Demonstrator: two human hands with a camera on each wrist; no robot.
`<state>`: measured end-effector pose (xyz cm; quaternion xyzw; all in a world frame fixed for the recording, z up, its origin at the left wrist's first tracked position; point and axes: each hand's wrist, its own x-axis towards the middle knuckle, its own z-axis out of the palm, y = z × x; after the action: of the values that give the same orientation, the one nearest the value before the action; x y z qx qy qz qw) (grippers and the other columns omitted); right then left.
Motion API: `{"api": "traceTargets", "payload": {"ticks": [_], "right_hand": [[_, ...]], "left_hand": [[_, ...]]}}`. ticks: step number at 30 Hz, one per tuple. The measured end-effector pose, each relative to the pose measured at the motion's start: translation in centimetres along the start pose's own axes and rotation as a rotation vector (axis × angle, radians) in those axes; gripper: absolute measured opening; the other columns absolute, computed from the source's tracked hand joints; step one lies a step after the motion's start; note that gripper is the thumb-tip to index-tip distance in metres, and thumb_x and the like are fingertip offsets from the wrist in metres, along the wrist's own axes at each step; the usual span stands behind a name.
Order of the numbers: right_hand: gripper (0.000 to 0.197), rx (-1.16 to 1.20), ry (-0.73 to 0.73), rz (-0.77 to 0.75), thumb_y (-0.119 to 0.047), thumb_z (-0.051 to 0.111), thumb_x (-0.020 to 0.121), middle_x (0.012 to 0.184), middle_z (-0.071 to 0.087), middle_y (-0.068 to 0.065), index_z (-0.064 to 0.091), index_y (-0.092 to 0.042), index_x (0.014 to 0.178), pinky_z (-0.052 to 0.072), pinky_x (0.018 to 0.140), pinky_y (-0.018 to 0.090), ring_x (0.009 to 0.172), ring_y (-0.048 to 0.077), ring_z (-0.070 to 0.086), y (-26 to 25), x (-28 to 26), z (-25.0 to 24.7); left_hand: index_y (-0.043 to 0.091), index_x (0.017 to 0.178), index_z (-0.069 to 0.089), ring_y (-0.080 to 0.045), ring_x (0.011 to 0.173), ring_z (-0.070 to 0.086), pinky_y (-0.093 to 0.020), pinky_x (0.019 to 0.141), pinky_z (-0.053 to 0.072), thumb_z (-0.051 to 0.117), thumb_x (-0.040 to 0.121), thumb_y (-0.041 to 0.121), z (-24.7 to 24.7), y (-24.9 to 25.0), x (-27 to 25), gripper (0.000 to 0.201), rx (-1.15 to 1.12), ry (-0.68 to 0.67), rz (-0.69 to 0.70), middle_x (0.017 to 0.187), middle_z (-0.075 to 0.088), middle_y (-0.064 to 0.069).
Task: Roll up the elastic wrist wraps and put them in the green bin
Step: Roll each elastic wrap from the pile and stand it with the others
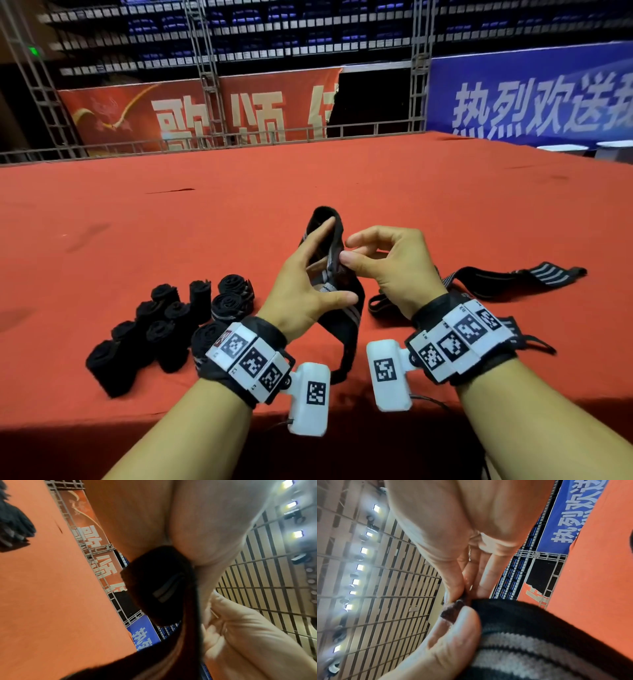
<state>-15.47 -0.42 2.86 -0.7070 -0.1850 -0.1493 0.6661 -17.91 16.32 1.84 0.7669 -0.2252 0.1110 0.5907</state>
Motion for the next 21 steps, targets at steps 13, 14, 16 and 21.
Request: {"api": "traceTargets", "payload": {"ticks": [13, 14, 16, 21], "right_hand": [[0.015, 0.027, 0.039, -0.042, 0.003, 0.069, 0.09, 0.077, 0.067, 0.004, 0.073, -0.011, 0.093, 0.048, 0.052, 0.021, 0.061, 0.006, 0.061, -1.5, 0.8, -1.1], [0.016, 0.043, 0.009, -0.063, 0.004, 0.068, 0.09, 0.076, 0.067, 0.004, 0.073, -0.011, 0.095, 0.048, 0.053, 0.02, 0.06, 0.005, 0.06, -1.7, 0.7, -1.0], [0.017, 0.071, -0.04, -0.104, 0.005, 0.068, 0.09, 0.076, 0.068, 0.004, 0.073, -0.01, 0.096, 0.048, 0.056, 0.02, 0.06, 0.007, 0.059, -2.3, 0.6, -0.9], [0.014, 0.103, -0.018, -0.173, 0.003, 0.071, 0.089, 0.074, 0.068, 0.002, 0.072, -0.008, 0.098, 0.049, 0.057, 0.021, 0.06, 0.01, 0.059, -3.7, 0.2, -0.9]], "left_hand": [[0.042, 0.131, 0.05, -0.006, 0.109, 0.054, -0.02, 0.092, 0.043, 0.085, 0.076, 0.031, -0.7, 0.5, 0.1, 0.066, 0.449, 0.298, 0.2, 0.125, 0.051, 0.011], [0.044, 0.137, 0.047, -0.008, 0.121, 0.05, -0.027, 0.103, 0.041, 0.083, 0.076, 0.032, -0.7, 0.9, 0.4, 0.072, 0.505, 0.255, 0.23, 0.133, 0.049, 0.013], [0.044, 0.14, 0.048, -0.005, 0.13, 0.048, -0.039, 0.111, 0.039, 0.079, 0.079, 0.032, -0.8, 1.8, 0.7, 0.07, 0.504, 0.145, 0.214, 0.136, 0.054, 0.019], [0.032, 0.113, 0.066, -0.015, 0.095, 0.072, -0.047, 0.091, 0.055, 0.074, 0.082, 0.025, -0.7, 3.6, 0.4, 0.032, 0.311, 0.054, 0.14, 0.097, 0.075, 0.007]]}}
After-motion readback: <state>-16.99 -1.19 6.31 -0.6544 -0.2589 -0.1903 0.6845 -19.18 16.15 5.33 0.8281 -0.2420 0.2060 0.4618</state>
